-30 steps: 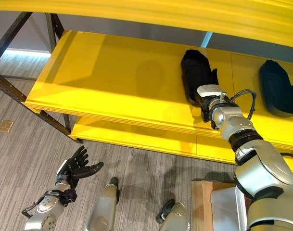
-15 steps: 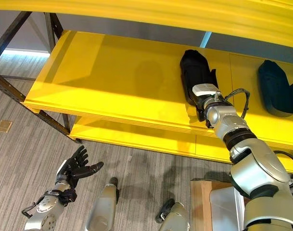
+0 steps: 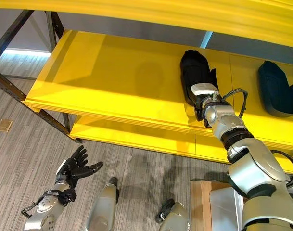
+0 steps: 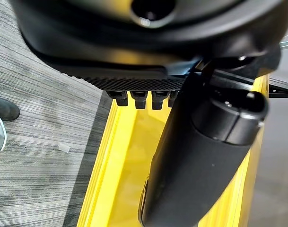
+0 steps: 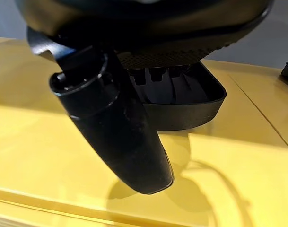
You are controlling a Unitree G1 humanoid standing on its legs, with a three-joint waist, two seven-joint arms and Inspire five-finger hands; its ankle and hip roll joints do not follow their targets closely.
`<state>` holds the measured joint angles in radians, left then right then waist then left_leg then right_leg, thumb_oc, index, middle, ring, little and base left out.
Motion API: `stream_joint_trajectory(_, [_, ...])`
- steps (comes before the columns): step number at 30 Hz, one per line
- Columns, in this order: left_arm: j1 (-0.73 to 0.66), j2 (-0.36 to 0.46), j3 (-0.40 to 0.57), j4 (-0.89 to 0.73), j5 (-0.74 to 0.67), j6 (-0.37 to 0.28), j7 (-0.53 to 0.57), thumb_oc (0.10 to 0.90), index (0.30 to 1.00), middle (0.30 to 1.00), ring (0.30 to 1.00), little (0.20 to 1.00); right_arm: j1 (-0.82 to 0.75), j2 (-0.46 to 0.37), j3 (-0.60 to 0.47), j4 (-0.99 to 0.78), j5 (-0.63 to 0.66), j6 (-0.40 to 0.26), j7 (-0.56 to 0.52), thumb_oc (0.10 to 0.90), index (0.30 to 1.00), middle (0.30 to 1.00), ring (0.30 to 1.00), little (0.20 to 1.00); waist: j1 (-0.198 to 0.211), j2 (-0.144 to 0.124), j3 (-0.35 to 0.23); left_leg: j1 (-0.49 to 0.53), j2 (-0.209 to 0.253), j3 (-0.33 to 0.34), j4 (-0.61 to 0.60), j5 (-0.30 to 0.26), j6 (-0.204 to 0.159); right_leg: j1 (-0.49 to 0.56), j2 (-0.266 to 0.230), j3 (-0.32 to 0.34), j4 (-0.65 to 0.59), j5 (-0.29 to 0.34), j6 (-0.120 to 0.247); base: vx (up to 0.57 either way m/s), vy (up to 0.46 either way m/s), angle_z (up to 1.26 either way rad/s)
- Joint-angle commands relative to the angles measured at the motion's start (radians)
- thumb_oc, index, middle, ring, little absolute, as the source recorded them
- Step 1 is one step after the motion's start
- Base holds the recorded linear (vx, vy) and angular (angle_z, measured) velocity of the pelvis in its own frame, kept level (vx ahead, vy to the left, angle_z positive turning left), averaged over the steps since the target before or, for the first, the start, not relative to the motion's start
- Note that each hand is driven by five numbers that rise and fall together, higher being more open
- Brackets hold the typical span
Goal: Move parts from the plastic box to the shelf.
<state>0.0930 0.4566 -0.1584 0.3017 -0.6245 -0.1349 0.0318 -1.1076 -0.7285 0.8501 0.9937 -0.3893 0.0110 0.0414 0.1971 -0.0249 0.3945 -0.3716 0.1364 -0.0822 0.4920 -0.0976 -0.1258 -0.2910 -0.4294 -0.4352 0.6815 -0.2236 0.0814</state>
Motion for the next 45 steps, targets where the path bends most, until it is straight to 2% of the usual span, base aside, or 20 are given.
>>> stream_joint_trajectory(1, [-0.043,0.090,0.018,-0.125,-0.028,-0.101,-0.010,0.900,1.000,1.000,1.000,1.000,-0.095,0.125,-0.039,-0.005,0.096,-0.065,-0.027,0.900,1.000,1.000,1.000,1.000,0.064,-0.003,-0.017,-0.002,0.002,-0.055,0.009,-0.051,0.040,0.029,-0.006,0.035,0.009,0.081,0.056,0.00,0.000,0.00])
stream_joint_trajectory(45, [-0.051,0.102,0.016,-0.111,-0.038,-0.103,-0.001,0.900,1.000,1.000,1.000,1.000,-0.141,0.197,-0.052,-0.049,0.132,-0.057,-0.038,0.900,1.000,1.000,1.000,1.000,0.063,-0.005,-0.026,-0.001,-0.003,-0.055,0.018,-0.060,0.047,0.032,-0.008,0.044,0.008,0.091,0.062,0.00,0.000,0.00])
